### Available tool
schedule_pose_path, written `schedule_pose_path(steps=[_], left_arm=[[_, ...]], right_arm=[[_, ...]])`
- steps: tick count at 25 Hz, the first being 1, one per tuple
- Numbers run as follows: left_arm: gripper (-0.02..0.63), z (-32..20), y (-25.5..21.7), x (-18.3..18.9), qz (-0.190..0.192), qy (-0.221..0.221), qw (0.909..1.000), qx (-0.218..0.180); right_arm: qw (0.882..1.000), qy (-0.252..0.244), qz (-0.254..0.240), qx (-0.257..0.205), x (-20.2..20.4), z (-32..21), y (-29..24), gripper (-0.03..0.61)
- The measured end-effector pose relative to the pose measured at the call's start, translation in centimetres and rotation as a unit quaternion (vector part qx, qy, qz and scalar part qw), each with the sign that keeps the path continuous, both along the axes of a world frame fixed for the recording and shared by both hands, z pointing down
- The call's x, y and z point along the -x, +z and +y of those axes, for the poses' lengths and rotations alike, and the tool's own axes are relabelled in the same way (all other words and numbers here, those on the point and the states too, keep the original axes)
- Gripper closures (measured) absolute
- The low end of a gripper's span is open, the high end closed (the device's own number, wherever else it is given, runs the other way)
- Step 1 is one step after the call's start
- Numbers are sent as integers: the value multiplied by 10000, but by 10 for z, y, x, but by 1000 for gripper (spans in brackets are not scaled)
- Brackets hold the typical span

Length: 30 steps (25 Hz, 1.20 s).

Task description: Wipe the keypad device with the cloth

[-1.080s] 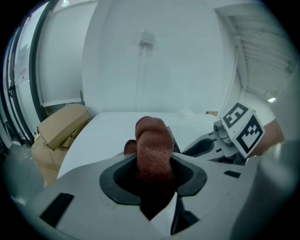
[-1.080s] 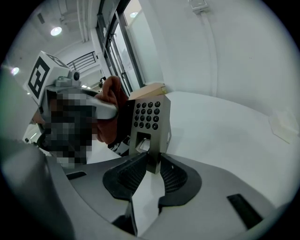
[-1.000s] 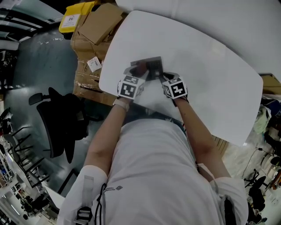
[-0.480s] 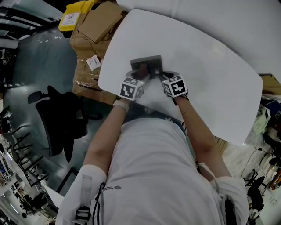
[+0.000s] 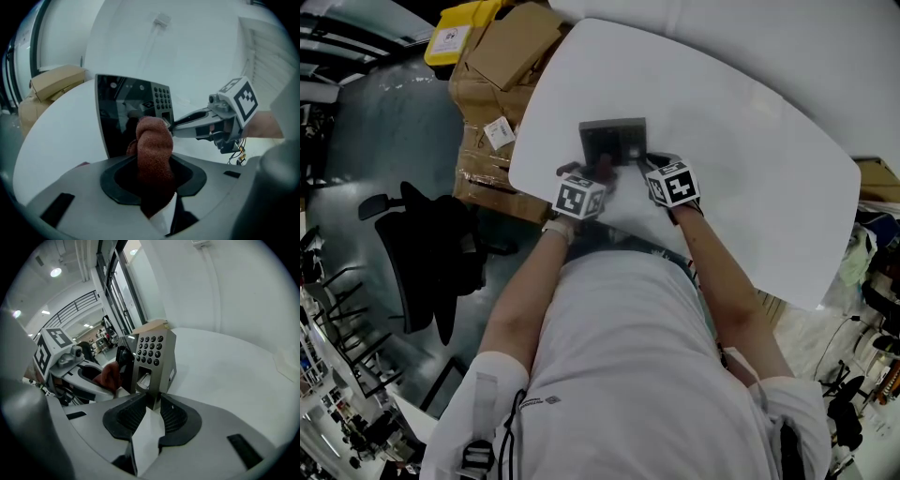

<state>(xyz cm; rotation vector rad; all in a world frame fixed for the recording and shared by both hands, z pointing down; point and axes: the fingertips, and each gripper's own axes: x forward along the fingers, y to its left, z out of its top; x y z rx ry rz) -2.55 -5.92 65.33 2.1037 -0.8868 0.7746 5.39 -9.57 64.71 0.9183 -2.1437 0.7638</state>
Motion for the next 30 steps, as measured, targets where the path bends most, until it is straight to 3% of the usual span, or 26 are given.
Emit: schedule_pose_path(steps=[4, 8, 12, 18, 23, 30], left_arm=[[458, 4, 4, 5, 268, -220, 9990, 276], [457, 3, -12, -3, 468, -37, 9988, 147], [457, -21, -55, -13, 889, -41, 9952, -407], [457, -75, -109, -10, 1009, -283, 9866, -1250], [457, -76, -87, -13, 707, -123, 9917, -1065], [457, -72, -75, -12, 876, -335, 9916, -896]], right_arm=[[10000, -3, 32, -32, 2, 2, 2, 479], [10000, 21, 17, -42, 1, 2, 2, 479], [10000, 37, -18, -39, 1, 3, 1, 479], [10000, 52, -12, -29, 1, 3, 3, 479], [10000, 5, -11, 60, 2, 5, 5, 479], [9999, 15, -47, 96, 2, 4, 5, 479]])
